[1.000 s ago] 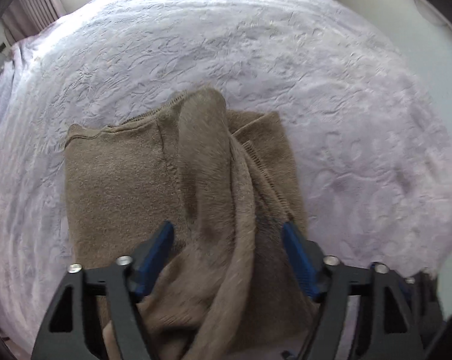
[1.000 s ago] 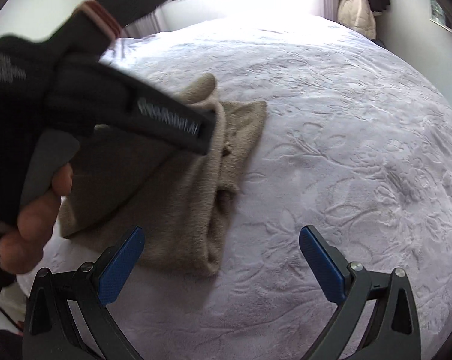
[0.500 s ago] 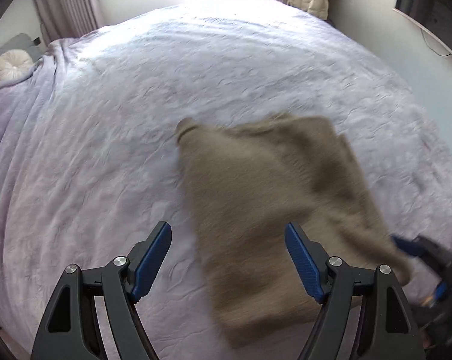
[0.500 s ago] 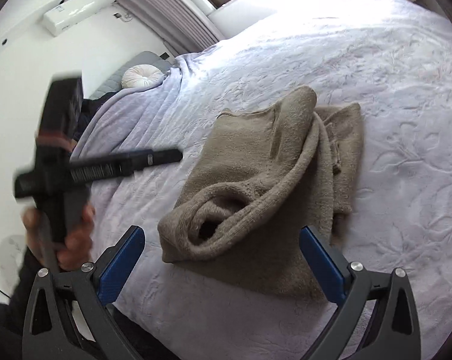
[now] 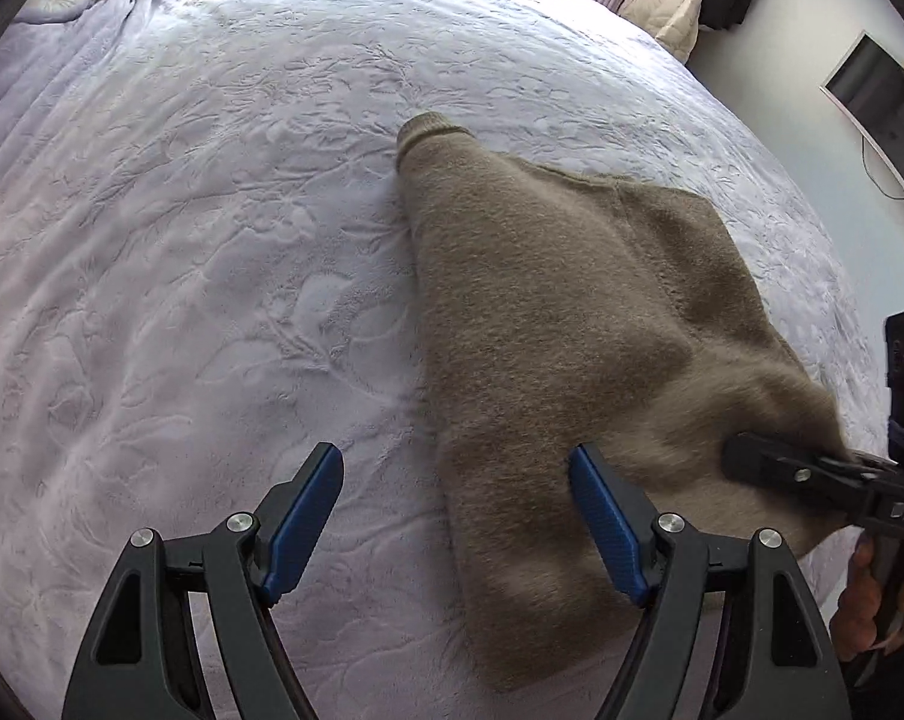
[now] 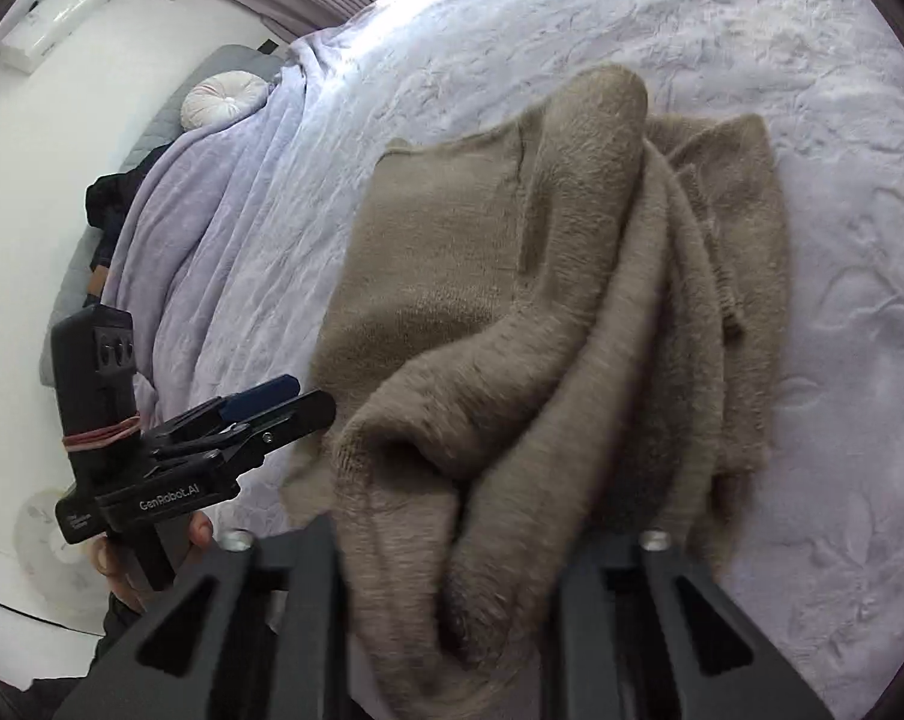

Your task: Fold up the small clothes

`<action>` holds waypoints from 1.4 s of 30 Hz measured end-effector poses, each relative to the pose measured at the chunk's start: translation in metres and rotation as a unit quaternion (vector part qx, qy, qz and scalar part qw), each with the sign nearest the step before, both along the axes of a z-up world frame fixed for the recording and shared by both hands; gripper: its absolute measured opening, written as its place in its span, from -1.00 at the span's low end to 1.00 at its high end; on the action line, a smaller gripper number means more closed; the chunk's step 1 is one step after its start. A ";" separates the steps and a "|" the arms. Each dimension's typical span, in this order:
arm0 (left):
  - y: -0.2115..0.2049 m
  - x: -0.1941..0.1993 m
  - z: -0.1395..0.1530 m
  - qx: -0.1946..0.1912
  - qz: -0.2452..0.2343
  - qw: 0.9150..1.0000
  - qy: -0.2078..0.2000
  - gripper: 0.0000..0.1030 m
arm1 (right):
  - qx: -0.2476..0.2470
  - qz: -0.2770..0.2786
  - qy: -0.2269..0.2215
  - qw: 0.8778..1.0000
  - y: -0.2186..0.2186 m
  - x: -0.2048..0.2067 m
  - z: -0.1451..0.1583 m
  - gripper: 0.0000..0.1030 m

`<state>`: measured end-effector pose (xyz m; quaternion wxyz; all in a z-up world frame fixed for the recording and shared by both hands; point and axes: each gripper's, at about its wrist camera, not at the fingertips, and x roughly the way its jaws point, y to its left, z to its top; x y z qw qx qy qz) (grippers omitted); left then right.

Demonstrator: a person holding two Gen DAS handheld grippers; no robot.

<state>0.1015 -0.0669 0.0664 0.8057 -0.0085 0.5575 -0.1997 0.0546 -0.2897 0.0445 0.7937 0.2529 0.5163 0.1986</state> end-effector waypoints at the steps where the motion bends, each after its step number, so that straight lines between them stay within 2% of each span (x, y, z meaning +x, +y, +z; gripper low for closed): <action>1: -0.001 -0.002 0.004 -0.005 -0.004 1.000 -0.005 0.53 | -0.004 0.000 -0.020 1.000 -0.002 -0.007 0.011 -0.67; 2: -0.002 -0.004 0.008 -0.010 -0.011 1.000 -0.011 0.53 | -0.022 0.003 -0.049 0.999 -0.003 -0.016 0.026 -0.68; 4: -0.010 -0.008 0.012 -0.010 -0.029 0.999 -0.019 0.53 | -0.046 0.004 -0.074 0.996 -0.007 -0.030 0.038 -0.68; 6: -0.022 -0.009 0.003 0.000 -0.043 0.999 -0.010 0.53 | -0.070 0.000 -0.067 0.995 -0.013 -0.034 0.033 -0.66; 8: -0.032 -0.008 -0.011 0.013 -0.050 0.999 0.006 0.53 | -0.081 0.007 -0.029 0.996 -0.019 -0.032 0.008 -0.64; 10: -0.035 -0.011 -0.017 0.010 -0.054 0.998 0.015 0.53 | -0.060 -0.005 -0.009 0.998 -0.026 -0.033 -0.011 -0.57; 13: -0.036 -0.013 -0.009 0.009 -0.061 0.998 0.007 0.53 | -0.022 -0.020 -0.022 0.999 -0.038 -0.035 -0.007 -0.24; 15: -0.040 -0.009 -0.003 0.021 -0.061 0.998 -0.003 0.53 | -0.014 -0.031 -0.039 0.999 -0.043 -0.031 0.003 0.16; 16: -0.043 -0.007 -0.002 0.024 -0.060 0.998 -0.005 0.53 | -0.016 -0.035 -0.046 0.998 -0.045 -0.027 0.007 0.22; 20: -0.060 -0.003 0.003 0.024 -0.065 0.997 -0.015 0.53 | 0.001 -0.052 -0.042 0.998 -0.054 -0.006 0.013 0.25; 22: -0.066 -0.002 0.006 0.009 -0.066 0.998 -0.018 0.53 | 0.022 -0.070 -0.037 0.997 -0.066 0.001 0.014 0.26; 24: -0.075 0.000 0.005 0.029 -0.065 0.997 -0.027 0.53 | 0.019 -0.079 -0.034 0.996 -0.073 0.008 0.013 0.26; 25: -0.079 0.001 0.004 0.041 -0.069 0.996 -0.028 0.58 | 0.005 -0.080 -0.034 0.996 -0.077 0.011 0.012 0.25; 26: -0.084 0.001 0.002 0.048 -0.073 0.996 -0.030 0.69 | -0.012 -0.078 -0.036 0.996 -0.077 0.021 0.012 0.02; 27: -0.089 0.000 0.001 0.052 -0.076 0.995 -0.034 0.72 | -0.036 -0.074 -0.038 0.996 -0.078 0.028 0.011 -0.64; 29: -0.095 -0.002 0.002 0.054 -0.082 0.994 -0.042 0.72 | -0.089 -0.059 -0.036 0.994 -0.074 0.042 0.011 -0.70; 31: -0.098 -0.003 0.002 0.062 -0.087 0.993 -0.047 0.72 | -0.129 -0.046 -0.066 0.988 -0.072 0.041 0.023 -0.72; 33: -0.098 -0.002 0.001 0.053 -0.085 0.994 -0.048 0.72 | -0.190 -0.026 -0.122 0.974 -0.057 0.035 0.046 -0.72; 35: -0.099 0.002 -0.002 0.049 -0.077 0.995 -0.042 0.75 | -0.224 -0.017 -0.164 0.961 -0.057 0.031 0.055 -0.72; 36: -0.100 0.004 -0.003 0.046 -0.075 0.995 -0.038 0.88 | -0.245 -0.017 -0.159 0.956 -0.057 0.038 0.051 -0.71; 37: -0.102 0.005 -0.005 0.045 -0.074 0.996 -0.032 0.89 | -0.255 -0.020 -0.134 0.958 -0.062 0.048 0.041 -0.71; 39: -0.108 0.005 -0.008 0.060 -0.079 0.994 -0.035 0.89 | -0.238 -0.020 -0.070 0.968 -0.074 0.063 0.014 -0.48; 40: -0.108 0.004 -0.007 0.063 -0.081 0.994 -0.038 0.89 | -0.232 -0.031 -0.067 0.970 -0.077 0.062 0.011 -0.33; 41: -0.107 0.004 -0.005 0.059 -0.081 0.994 -0.038 0.89 | -0.229 -0.046 -0.071 0.970 -0.082 0.057 0.016 -0.09; 42: -0.102 0.005 -0.001 0.046 -0.076 0.995 -0.033 0.89 | -0.232 -0.055 -0.074 0.968 -0.086 0.051 0.022 0.06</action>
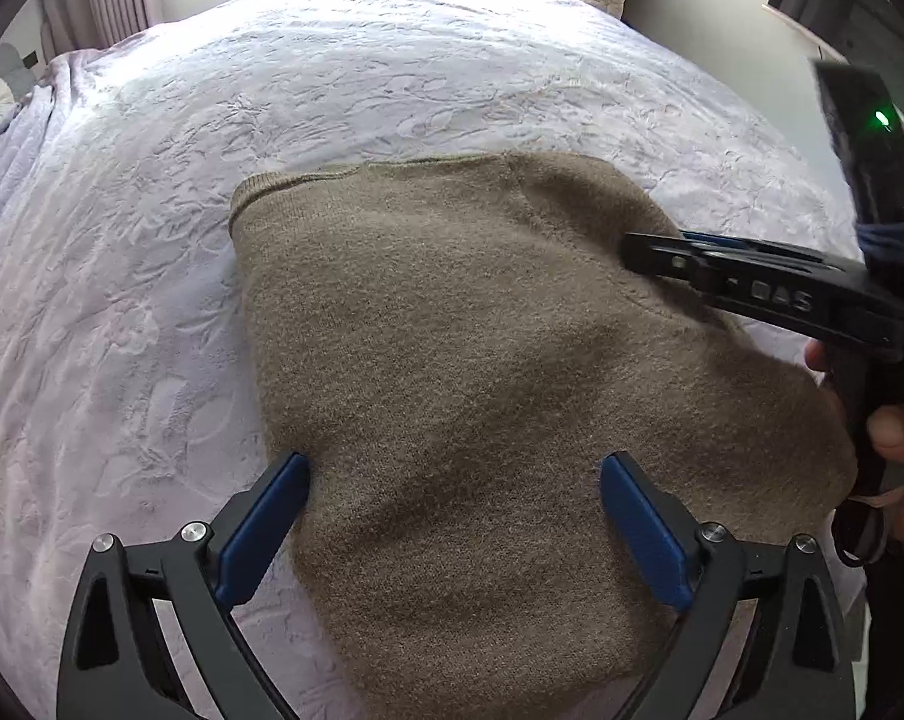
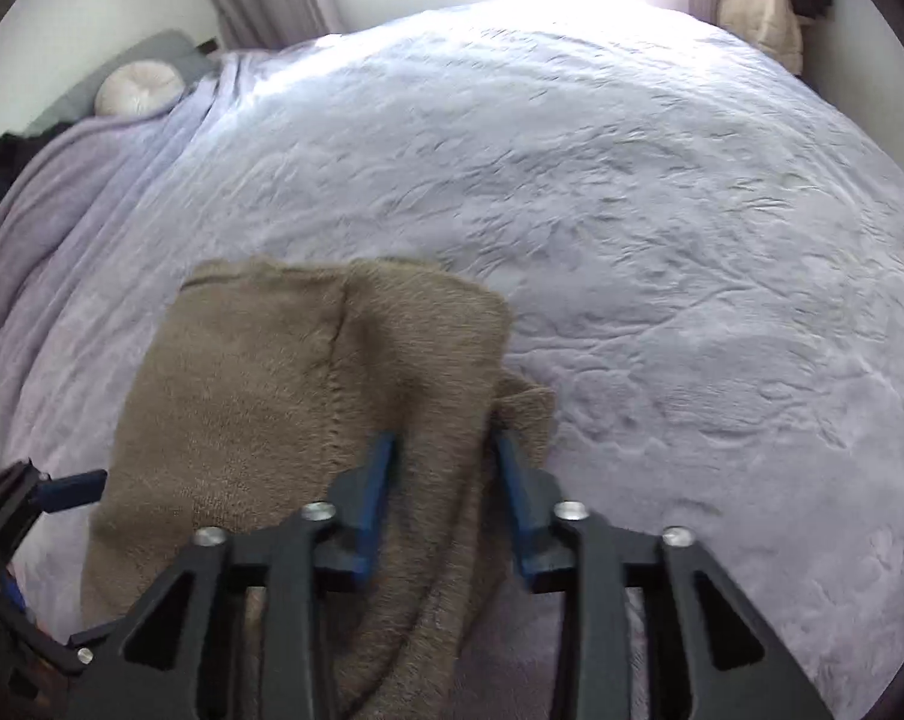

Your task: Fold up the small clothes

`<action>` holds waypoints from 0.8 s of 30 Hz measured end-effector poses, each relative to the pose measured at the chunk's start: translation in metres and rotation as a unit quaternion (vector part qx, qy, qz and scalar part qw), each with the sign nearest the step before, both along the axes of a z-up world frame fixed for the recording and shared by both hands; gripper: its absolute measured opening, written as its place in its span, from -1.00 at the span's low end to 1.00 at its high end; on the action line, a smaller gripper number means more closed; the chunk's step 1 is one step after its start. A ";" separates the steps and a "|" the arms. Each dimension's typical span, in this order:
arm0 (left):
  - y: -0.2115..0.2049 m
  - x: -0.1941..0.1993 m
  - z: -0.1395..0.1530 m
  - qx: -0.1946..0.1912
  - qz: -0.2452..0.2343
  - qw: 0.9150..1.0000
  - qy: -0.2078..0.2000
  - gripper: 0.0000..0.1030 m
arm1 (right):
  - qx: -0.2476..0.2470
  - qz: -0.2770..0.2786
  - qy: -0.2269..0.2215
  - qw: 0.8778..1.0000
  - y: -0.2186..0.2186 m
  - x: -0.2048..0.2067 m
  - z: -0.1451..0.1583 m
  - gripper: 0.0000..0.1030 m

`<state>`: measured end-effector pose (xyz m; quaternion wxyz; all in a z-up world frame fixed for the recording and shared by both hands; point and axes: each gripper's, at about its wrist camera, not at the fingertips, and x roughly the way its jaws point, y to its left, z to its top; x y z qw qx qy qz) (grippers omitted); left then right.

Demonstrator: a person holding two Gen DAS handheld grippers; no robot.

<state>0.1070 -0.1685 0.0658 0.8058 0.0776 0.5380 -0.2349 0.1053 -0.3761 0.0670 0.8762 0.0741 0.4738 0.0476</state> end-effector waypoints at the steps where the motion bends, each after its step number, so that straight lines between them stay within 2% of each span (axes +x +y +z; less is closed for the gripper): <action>1: 0.006 0.003 0.004 -0.014 0.007 1.000 0.006 0.89 | -0.014 -0.012 -0.010 1.000 -0.004 -0.009 0.010 0.07; 4: 0.022 0.011 0.019 -0.036 0.034 0.999 -0.006 0.89 | -0.059 -0.035 -0.058 0.996 -0.006 -0.048 0.045 0.07; 6: 0.031 0.019 0.027 -0.045 0.052 0.997 -0.018 0.89 | -0.060 0.002 -0.087 0.994 0.010 -0.077 0.066 0.08; 8: 0.033 0.022 0.026 -0.055 0.051 0.997 -0.006 0.89 | -0.064 0.050 -0.095 0.992 0.038 -0.098 0.075 0.13; 10: 0.031 0.022 0.022 -0.045 0.045 0.998 -0.004 0.89 | -0.075 0.053 -0.076 0.993 0.057 -0.109 0.067 0.13; 12: 0.035 0.017 0.018 -0.033 0.039 0.999 -0.010 0.89 | -0.064 0.045 -0.058 0.995 0.058 -0.122 0.054 0.13; 16: 0.048 -0.005 0.014 -0.054 -0.001 0.998 0.010 0.89 | -0.038 0.065 -0.035 0.997 0.063 -0.127 0.027 0.13; 20: 0.063 -0.036 0.009 -0.025 -0.039 0.999 -0.010 0.89 | -0.028 0.079 -0.042 0.996 0.069 -0.129 0.021 -0.20; 24: 0.063 -0.059 0.002 -0.025 -0.068 0.997 -0.001 0.89 | -0.018 0.090 -0.048 0.995 0.075 -0.128 0.026 -0.59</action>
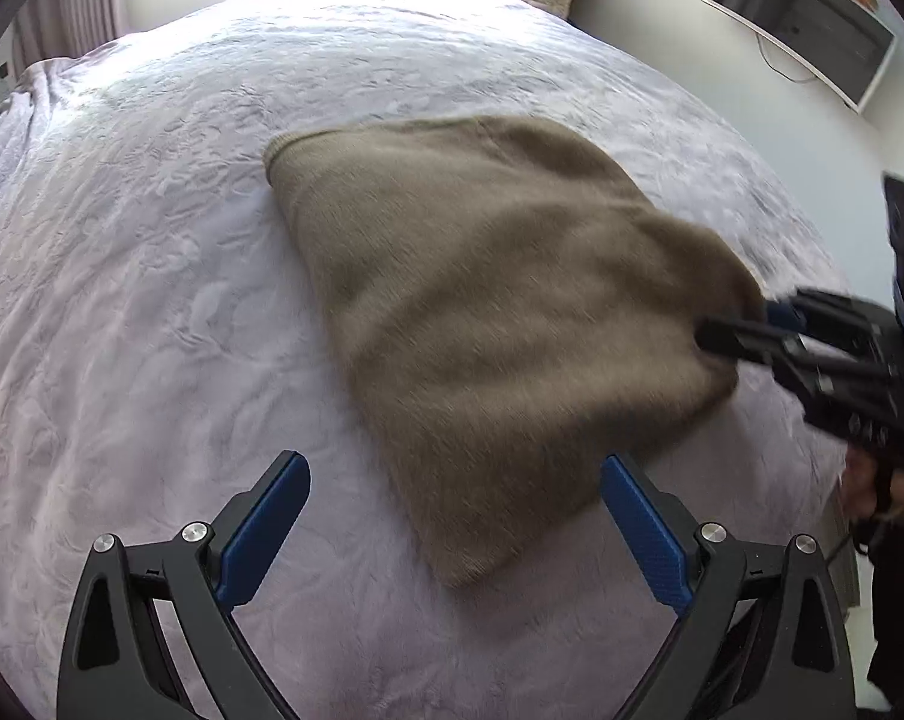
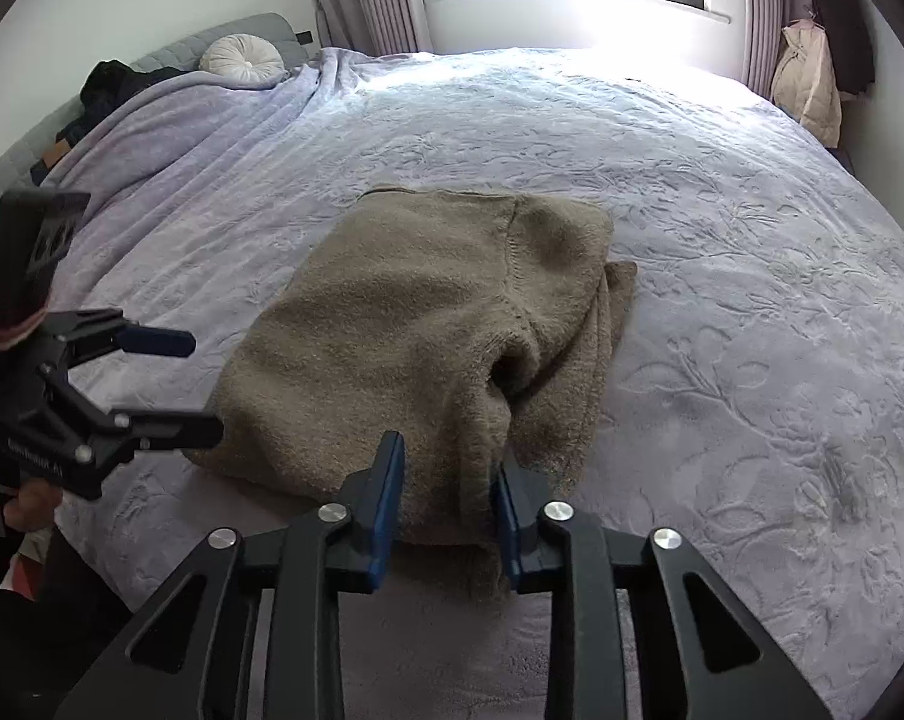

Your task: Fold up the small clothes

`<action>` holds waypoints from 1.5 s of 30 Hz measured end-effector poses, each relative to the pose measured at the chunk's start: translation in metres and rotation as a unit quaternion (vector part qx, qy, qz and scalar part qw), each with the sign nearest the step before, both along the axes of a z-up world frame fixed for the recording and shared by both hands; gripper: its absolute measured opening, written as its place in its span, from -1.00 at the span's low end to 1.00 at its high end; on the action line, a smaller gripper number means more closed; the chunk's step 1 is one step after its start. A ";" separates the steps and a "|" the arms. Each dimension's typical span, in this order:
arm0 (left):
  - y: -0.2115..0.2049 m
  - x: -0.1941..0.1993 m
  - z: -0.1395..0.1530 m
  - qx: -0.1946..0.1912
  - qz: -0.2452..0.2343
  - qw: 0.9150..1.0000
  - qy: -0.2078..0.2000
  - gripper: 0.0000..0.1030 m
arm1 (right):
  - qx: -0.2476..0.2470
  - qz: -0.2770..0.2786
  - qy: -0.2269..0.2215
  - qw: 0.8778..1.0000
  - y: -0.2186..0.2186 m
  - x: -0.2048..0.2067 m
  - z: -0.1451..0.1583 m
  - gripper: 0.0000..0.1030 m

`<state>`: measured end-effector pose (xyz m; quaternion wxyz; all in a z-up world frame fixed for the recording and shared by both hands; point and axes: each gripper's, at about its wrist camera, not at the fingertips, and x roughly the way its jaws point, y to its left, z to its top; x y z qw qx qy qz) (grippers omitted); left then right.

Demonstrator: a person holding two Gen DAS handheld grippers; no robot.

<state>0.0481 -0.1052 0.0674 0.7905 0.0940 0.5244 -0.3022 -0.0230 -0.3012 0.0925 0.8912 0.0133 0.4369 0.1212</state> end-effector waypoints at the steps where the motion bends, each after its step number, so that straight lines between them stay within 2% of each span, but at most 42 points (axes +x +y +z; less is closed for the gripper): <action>1: -0.004 -0.004 -0.002 0.003 -0.006 1.000 0.000 0.89 | 0.005 0.001 0.003 1.000 0.001 0.002 -0.001 -0.63; 6: -0.024 -0.017 -0.016 0.027 -0.029 0.999 -0.011 0.89 | 0.004 -0.004 -0.002 1.000 0.003 0.000 0.006 -0.67; 7: -0.023 -0.015 -0.021 0.050 -0.013 0.998 -0.023 0.89 | 0.005 -0.007 -0.003 1.000 0.001 -0.002 0.007 -0.69; 8: -0.015 -0.005 -0.029 0.078 0.024 0.996 -0.027 0.89 | 0.002 -0.010 -0.001 1.000 -0.001 -0.003 0.007 -0.71; 9: -0.006 0.002 -0.032 0.067 0.044 0.997 -0.007 0.89 | -0.001 -0.013 0.003 1.000 -0.002 -0.004 0.005 -0.74; 10: 0.014 0.014 -0.037 0.018 0.071 0.996 0.043 0.89 | -0.005 -0.019 0.011 1.000 -0.006 -0.005 0.002 -0.75; 11: 0.033 0.021 -0.040 -0.023 0.102 0.991 0.079 0.89 | -0.002 -0.025 0.019 1.000 -0.009 -0.006 -0.002 -0.75; 12: 0.046 0.024 -0.041 -0.043 0.121 0.987 0.096 0.89 | 0.004 -0.028 0.027 0.999 -0.013 -0.008 -0.007 -0.76; 14: 0.057 0.023 -0.042 -0.051 0.140 0.983 0.103 0.89 | 0.014 -0.031 0.039 0.999 -0.018 -0.012 -0.017 -0.76; 18: 0.048 0.005 -0.034 -0.006 0.128 0.989 0.078 0.89 | 0.016 -0.031 0.049 0.998 -0.018 -0.016 -0.023 -0.74; 20: 0.047 -0.004 -0.024 -0.010 0.103 0.991 0.079 0.89 | 0.009 -0.042 0.047 0.998 -0.020 -0.018 -0.015 -0.66; 22: 0.048 -0.010 -0.009 -0.014 0.090 0.994 0.066 0.89 | -0.009 -0.055 0.026 0.998 -0.022 -0.023 0.003 -0.53; 26: 0.040 0.000 0.031 -0.042 0.085 0.995 0.023 0.89 | -0.029 -0.042 -0.042 0.998 -0.011 -0.022 0.039 0.21; 29: 0.016 0.028 0.045 -0.070 0.092 0.993 0.002 0.89 | -0.018 -0.002 -0.064 0.998 0.011 -0.005 0.045 0.21; 31: -0.004 0.048 0.036 -0.065 0.092 0.994 0.005 0.89 | -0.020 0.023 -0.066 0.997 0.024 0.007 0.038 0.20; 32: -0.012 0.055 0.029 -0.052 0.090 0.995 0.005 0.89 | -0.026 0.031 -0.058 0.998 0.028 0.014 0.030 0.20; 34: -0.020 0.063 -0.004 0.009 0.098 0.995 0.020 0.89 | -0.059 0.025 -0.023 0.998 0.029 0.029 0.006 0.19; 35: -0.021 0.063 -0.018 0.030 0.098 0.994 0.030 0.96 | -0.072 0.018 -0.007 0.997 0.026 0.032 -0.004 0.17; 37: -0.007 0.061 -0.033 -0.003 0.106 0.992 0.061 1.00 | -0.057 0.020 0.018 0.998 0.015 0.029 -0.022 0.15; 39: 0.004 0.061 -0.032 -0.029 0.119 0.989 0.081 1.00 | -0.042 0.019 0.017 0.999 0.008 0.022 -0.026 0.15; 41: 0.004 0.058 -0.022 -0.020 0.125 0.990 0.061 1.00 | -0.041 0.024 0.009 0.999 0.006 0.018 -0.016 0.17; 43: 0.000 0.059 -0.010 -0.002 0.130 0.991 0.021 1.00 | -0.038 0.018 -0.009 0.999 0.001 0.019 -0.002 0.20; 45: -0.006 0.063 0.004 -0.004 0.133 0.991 -0.004 1.00 | -0.022 0.016 -0.021 0.999 -0.004 0.027 0.011 0.20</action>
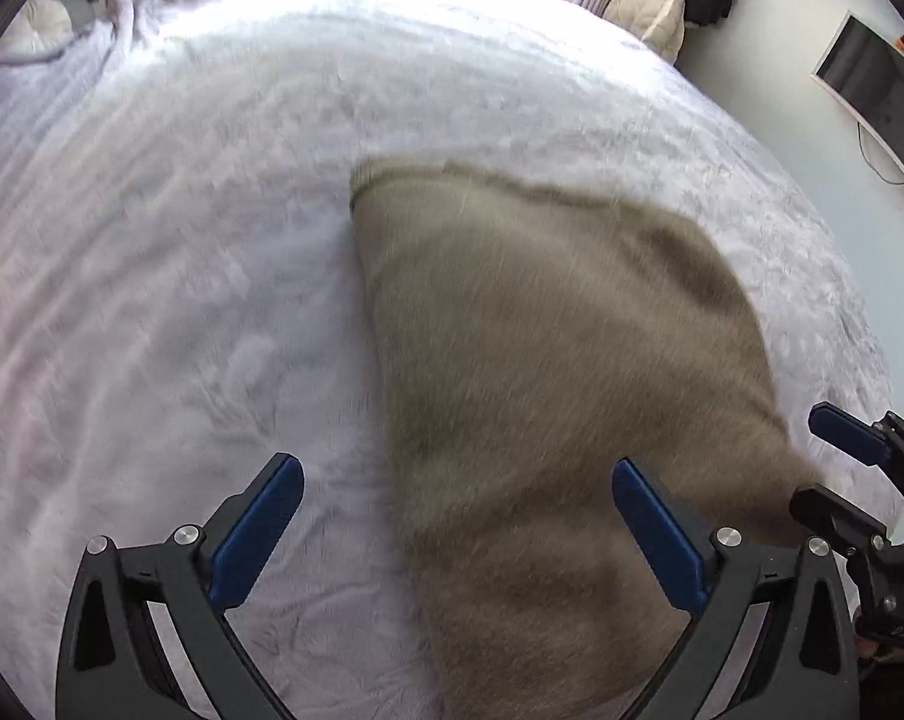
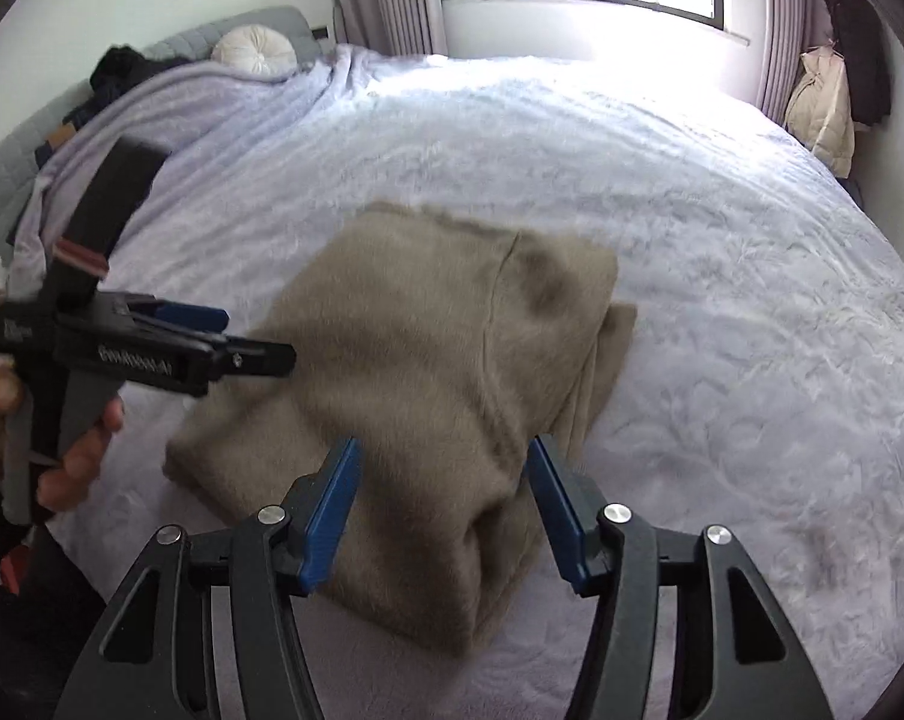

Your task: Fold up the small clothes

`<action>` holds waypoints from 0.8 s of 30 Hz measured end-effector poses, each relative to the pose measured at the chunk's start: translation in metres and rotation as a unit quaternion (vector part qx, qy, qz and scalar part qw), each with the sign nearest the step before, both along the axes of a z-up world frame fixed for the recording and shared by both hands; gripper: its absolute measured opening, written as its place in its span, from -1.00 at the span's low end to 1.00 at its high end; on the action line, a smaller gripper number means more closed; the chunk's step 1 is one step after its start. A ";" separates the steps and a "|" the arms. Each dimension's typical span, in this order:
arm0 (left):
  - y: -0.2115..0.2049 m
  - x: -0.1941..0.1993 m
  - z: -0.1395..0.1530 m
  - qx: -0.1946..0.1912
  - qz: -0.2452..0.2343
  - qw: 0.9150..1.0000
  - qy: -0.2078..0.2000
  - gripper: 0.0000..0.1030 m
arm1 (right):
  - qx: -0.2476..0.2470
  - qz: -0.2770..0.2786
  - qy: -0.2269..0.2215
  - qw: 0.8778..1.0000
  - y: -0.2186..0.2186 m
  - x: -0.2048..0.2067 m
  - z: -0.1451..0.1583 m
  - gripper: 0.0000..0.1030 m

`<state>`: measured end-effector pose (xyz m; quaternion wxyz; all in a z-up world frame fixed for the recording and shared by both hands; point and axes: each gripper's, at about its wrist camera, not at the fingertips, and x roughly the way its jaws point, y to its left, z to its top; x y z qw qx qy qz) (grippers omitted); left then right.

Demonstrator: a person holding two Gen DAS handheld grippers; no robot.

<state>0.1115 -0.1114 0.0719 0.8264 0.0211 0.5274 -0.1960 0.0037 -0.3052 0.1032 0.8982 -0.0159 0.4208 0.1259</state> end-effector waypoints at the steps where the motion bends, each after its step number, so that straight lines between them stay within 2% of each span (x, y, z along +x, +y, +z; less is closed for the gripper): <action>1: -0.005 0.003 0.005 0.004 0.002 1.000 -0.012 1.00 | 0.002 0.000 -0.002 1.000 -0.001 0.007 0.004 0.20; 2: -0.008 0.005 0.008 0.012 0.002 1.000 -0.021 1.00 | -0.002 0.001 -0.001 1.000 0.000 0.011 0.004 0.20; 4: -0.023 0.015 0.003 0.051 0.002 0.998 -0.030 1.00 | -0.019 0.007 0.009 1.000 0.003 0.026 0.001 0.20; 6: -0.036 0.025 -0.008 0.075 -0.002 0.997 -0.021 1.00 | -0.021 0.018 0.025 0.999 0.005 0.041 -0.005 0.20; 10: -0.042 0.039 -0.020 0.066 -0.004 0.998 -0.006 1.00 | -0.038 0.033 0.061 0.997 0.010 0.068 -0.028 0.19; 17: -0.056 0.061 -0.025 0.066 -0.009 0.998 0.000 1.00 | -0.026 0.023 0.053 0.998 -0.003 0.096 -0.030 0.19; 24: -0.075 0.096 -0.033 0.073 -0.005 0.997 0.020 1.00 | -0.014 0.019 0.067 0.997 -0.016 0.128 -0.042 0.25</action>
